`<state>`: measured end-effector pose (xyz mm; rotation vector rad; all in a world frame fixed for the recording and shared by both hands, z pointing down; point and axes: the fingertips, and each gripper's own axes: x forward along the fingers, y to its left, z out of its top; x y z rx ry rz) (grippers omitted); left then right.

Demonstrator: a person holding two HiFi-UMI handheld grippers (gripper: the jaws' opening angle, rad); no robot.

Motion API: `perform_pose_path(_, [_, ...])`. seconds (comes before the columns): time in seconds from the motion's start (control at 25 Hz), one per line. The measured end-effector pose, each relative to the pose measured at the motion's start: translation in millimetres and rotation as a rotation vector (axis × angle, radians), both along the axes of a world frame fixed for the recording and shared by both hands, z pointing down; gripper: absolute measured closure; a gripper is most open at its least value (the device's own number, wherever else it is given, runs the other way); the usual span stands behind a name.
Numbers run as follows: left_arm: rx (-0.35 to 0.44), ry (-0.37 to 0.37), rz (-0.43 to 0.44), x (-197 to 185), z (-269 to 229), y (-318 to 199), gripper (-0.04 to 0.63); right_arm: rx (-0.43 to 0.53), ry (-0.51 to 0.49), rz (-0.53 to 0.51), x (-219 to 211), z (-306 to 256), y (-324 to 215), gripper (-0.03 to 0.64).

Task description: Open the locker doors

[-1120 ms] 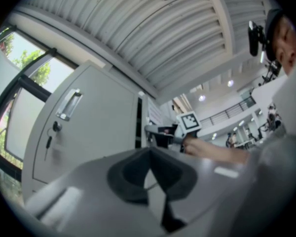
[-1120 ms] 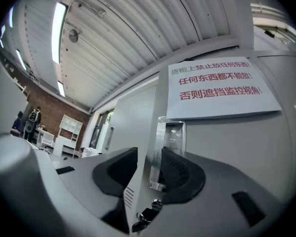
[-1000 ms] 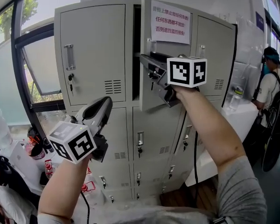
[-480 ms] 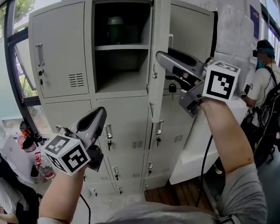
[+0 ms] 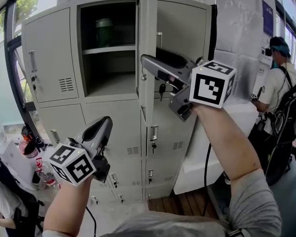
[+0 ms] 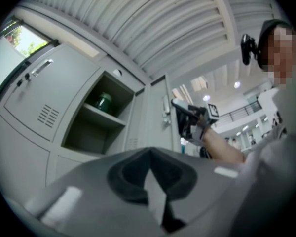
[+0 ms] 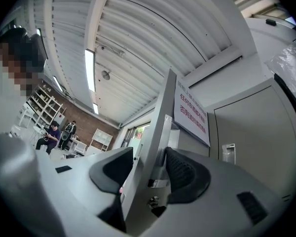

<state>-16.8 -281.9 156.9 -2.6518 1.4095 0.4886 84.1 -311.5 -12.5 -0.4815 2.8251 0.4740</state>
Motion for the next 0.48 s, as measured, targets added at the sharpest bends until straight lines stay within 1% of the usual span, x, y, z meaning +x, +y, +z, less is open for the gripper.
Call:
perform_pose_path(0.08, [-0.002,0.003,-0.004,5,1,2,0.591,0.017,-0.066,0.001,17,-1,1,0.411])
perform_pose_path(0.16, [-0.009,0.002,-0.006,8,3,2,0.591,0.033,-0.155,-0.005,41,1,2,0.413])
perform_pose_path(0.2, [-0.015,0.001,-0.007,9,5,1,0.591,0.034,-0.178,-0.012,49,4,2,0.413])
perform_pose_path(0.28, [-0.025,0.001,-0.008,12,7,-2,0.591,0.022,-0.176,-0.035,54,10,0,0.413])
perform_pose_path(0.36, [-0.034,0.003,-0.008,16,12,-4,0.591,0.014,-0.144,-0.063,52,15,3,0.417])
perform_pose_path(0.48, [-0.048,0.005,-0.004,24,20,-6,0.591,0.046,-0.111,-0.067,54,25,11,0.426])
